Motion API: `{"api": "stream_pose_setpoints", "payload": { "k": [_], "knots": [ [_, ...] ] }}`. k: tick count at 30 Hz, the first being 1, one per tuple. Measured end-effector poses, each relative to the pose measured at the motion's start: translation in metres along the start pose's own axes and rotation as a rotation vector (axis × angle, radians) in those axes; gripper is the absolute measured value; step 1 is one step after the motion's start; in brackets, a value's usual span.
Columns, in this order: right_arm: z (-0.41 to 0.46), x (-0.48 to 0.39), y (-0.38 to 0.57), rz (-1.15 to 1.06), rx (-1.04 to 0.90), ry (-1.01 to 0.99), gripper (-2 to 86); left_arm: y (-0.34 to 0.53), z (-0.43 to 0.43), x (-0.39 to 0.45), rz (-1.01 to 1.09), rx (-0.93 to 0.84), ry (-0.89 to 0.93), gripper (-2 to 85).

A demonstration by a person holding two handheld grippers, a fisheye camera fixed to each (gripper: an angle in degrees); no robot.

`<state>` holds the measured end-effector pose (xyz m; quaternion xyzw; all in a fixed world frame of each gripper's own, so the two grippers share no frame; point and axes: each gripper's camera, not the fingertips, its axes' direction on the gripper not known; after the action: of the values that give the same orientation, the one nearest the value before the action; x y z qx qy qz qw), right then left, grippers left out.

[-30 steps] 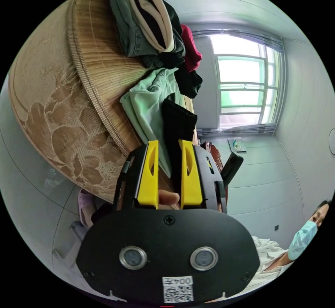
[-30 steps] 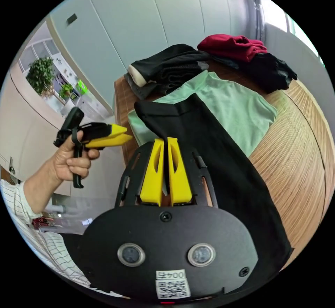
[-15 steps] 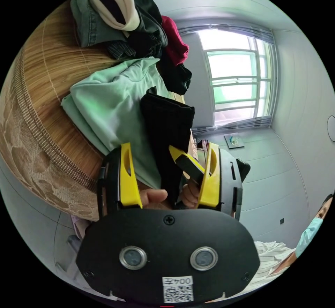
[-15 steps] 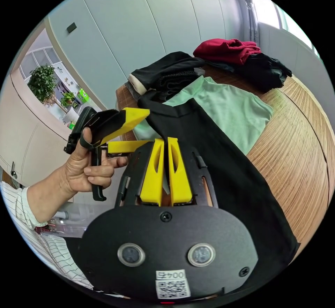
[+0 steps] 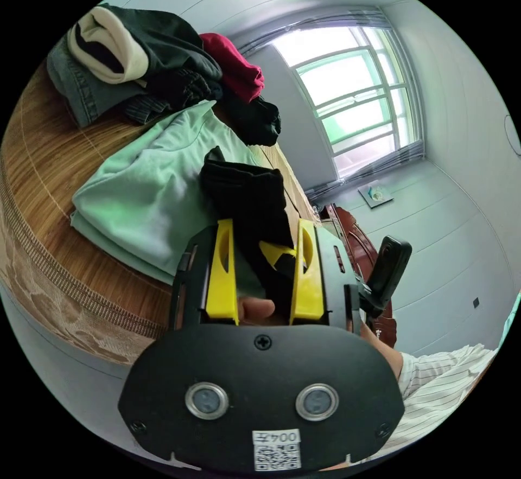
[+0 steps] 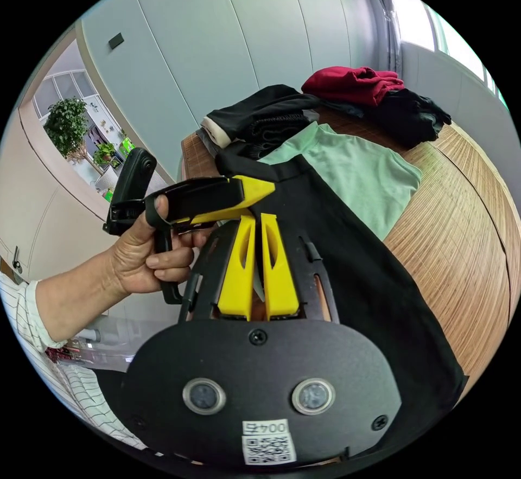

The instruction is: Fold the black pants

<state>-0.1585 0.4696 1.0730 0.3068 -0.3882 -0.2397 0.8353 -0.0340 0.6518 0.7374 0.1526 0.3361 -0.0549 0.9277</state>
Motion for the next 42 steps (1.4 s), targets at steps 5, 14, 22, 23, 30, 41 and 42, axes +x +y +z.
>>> {"api": "stream_pose_setpoints", "payload": {
  "k": [5,14,22,23,30,41,42],
  "knots": [
    [-0.006,-0.004,0.006,-0.005,0.031,-0.005,0.2,0.001,0.003,0.002,0.02,0.016,0.029,12.7],
    [0.009,-0.032,0.022,-0.088,0.066,0.049,0.7,0.005,0.005,0.015,0.045,0.016,-0.007,10.8],
    [0.019,-0.068,0.023,-0.187,0.057,0.126,2.2,0.004,0.017,0.035,0.098,-0.005,-0.072,12.3],
    [0.021,-0.074,0.022,-0.201,0.049,0.136,2.5,0.003,0.019,0.041,0.122,-0.012,-0.106,11.9],
    [0.038,-0.092,0.01,-0.24,-0.069,0.151,4.1,0.007,0.034,0.064,0.26,-0.061,-0.256,10.2],
    [0.035,-0.097,-0.015,-0.204,-0.126,0.062,6.8,-0.011,0.042,0.071,0.253,-0.08,-0.24,9.9],
    [0.034,-0.097,-0.016,-0.202,-0.127,0.06,7.0,-0.014,0.042,0.072,0.253,-0.084,-0.243,9.9]
  ]
}}
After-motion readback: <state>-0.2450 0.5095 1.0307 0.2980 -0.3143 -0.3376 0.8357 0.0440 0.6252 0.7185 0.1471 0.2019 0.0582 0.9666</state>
